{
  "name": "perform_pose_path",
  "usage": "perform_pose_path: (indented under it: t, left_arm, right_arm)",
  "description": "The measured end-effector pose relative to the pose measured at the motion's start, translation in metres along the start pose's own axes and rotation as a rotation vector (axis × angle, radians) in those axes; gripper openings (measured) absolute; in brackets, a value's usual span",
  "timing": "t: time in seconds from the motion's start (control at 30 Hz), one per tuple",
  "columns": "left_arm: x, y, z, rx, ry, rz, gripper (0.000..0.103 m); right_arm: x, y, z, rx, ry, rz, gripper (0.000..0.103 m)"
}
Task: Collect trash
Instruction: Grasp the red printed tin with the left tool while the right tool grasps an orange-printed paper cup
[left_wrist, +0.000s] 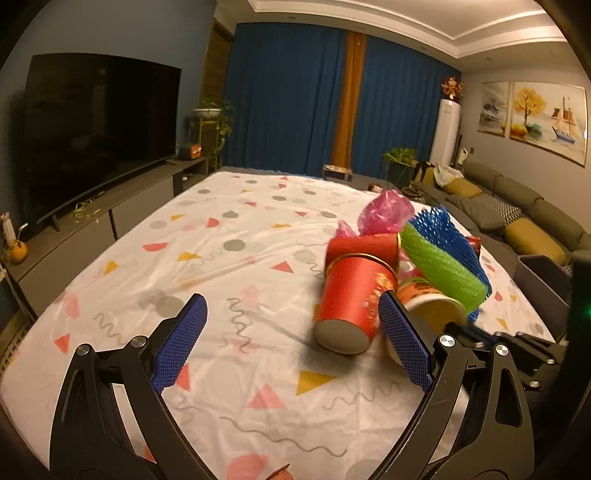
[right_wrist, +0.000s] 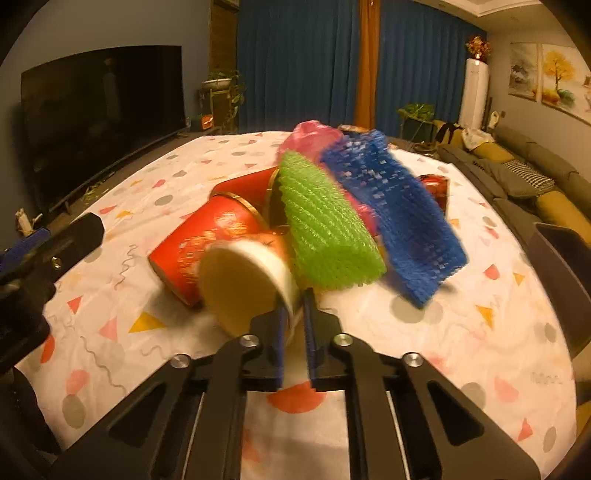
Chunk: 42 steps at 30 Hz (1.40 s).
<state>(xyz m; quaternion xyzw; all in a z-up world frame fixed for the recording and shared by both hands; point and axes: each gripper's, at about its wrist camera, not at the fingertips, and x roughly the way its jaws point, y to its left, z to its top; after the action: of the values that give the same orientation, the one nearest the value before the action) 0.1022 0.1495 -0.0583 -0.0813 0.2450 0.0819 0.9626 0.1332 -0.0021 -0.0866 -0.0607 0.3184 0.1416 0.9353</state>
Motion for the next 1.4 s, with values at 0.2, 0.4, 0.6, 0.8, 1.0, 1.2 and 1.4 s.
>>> perform_pose_path:
  t: [0.2,0.4,0.6,0.8,1.0,1.2,1.4]
  left_arm:
    - [0.022,-0.011,-0.003,0.006,0.053,-0.044,0.092]
    - [0.044,-0.009,-0.002,-0.042,0.115,-0.082,0.092]
    - [0.065,-0.016,-0.002,-0.052,0.187,-0.128,0.092]
    - [0.086,-0.019,-0.001,-0.068,0.254,-0.164,0.085]
    - [0.098,-0.017,-0.005,-0.095,0.31,-0.21,0.067]
    - [0.092,-0.017,-0.005,-0.088,0.278,-0.224,0.063]
    - [0.072,-0.014,-0.009,-0.093,0.252,-0.238,0.059]
  right_arm:
    - [-0.025,-0.03,-0.01,0.041,-0.047,-0.031,0.004]
    - [-0.051,-0.054,-0.025,0.081,-0.075,-0.029,0.004]
    - [-0.072,-0.069,-0.036,0.114,-0.098,-0.038,0.004]
    - [-0.082,-0.079,-0.038,0.139,-0.11,-0.055,0.004]
    - [-0.083,-0.084,-0.039,0.149,-0.107,-0.065,0.004]
    - [-0.084,-0.086,-0.037,0.154,-0.109,-0.066,0.004]
    - [-0.089,-0.091,-0.037,0.166,-0.113,-0.079,0.004]
